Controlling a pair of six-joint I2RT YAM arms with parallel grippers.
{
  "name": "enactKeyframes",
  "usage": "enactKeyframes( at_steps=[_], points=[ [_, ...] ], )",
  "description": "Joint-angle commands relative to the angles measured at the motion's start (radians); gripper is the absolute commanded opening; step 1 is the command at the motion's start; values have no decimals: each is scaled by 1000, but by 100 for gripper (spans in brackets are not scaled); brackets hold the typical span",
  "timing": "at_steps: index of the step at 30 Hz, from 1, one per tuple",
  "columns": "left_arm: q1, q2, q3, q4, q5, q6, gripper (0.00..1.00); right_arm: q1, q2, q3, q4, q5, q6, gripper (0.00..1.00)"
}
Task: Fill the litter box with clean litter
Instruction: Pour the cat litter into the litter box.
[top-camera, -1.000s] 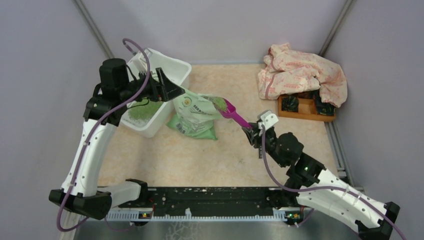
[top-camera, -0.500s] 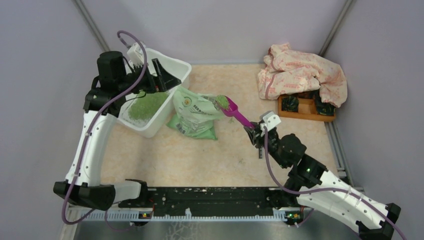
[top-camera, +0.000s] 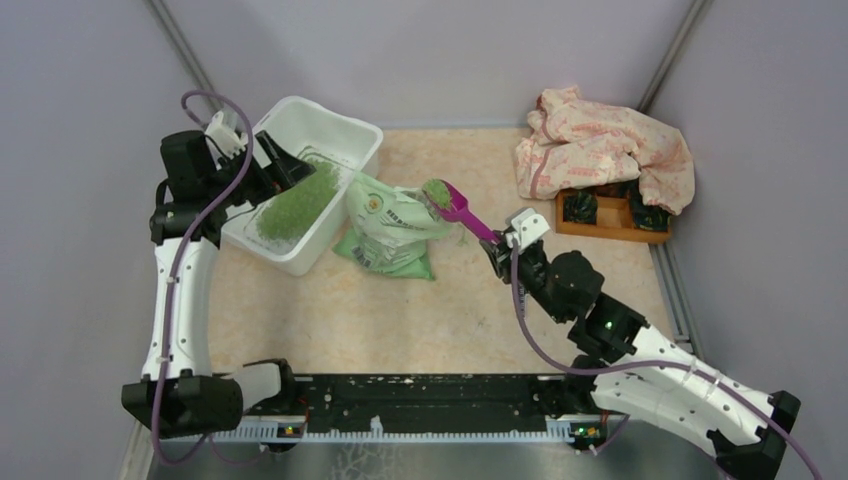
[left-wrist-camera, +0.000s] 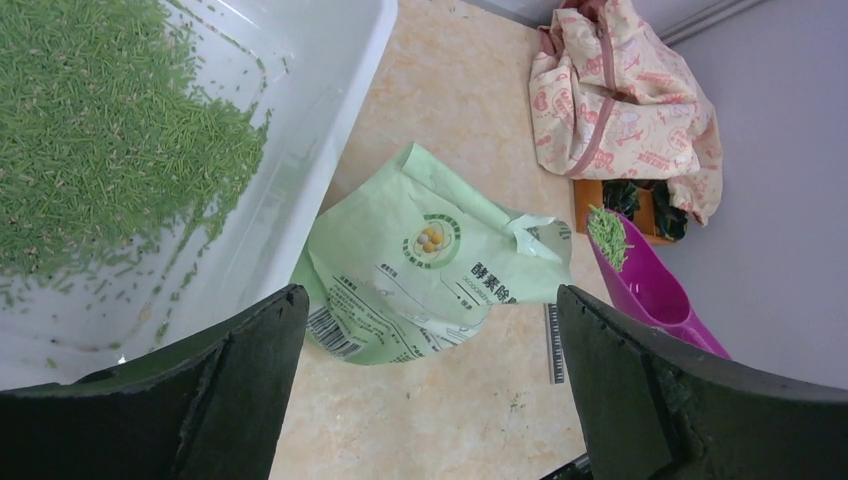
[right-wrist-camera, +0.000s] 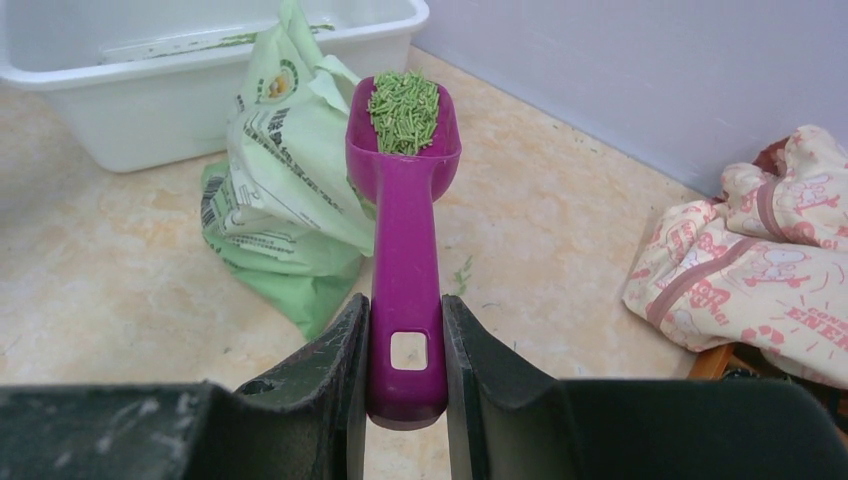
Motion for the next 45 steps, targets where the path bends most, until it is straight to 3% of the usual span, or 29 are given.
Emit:
enactKeyframes(
  at_steps=[1,13,24,28,31,36,39,41,45],
  points=[
    [15,-53,-41,51,-10,-2,99,11,33,95,121,-28,-28,0],
    [33,-179,-196,78,-29,-23,99,12,368,330,240,-152,-89,0],
    [44,-272,-229,21,-55,9,99,9,817,677,290,-281,-127,0],
    [47,-292,-217,-18,-84,41,99,-8,1024,883,169,-322,-174,0],
    [51,-304,-202,-51,-117,68,99,-22,1164,1084,-12,-360,-225,0],
    [52,-309,-203,-84,-172,93,99,-14,1456,1638,-489,-298,-376,0],
    [53,-311,-214,-85,-185,97,99,-2,1578,1868,-613,-222,-463,0],
    [53,-314,-215,-84,-192,97,99,6,1608,1917,-622,-160,-522,0],
    [53,-310,-212,-80,-193,96,99,8,1574,1838,-605,-114,-577,0]
  ],
)
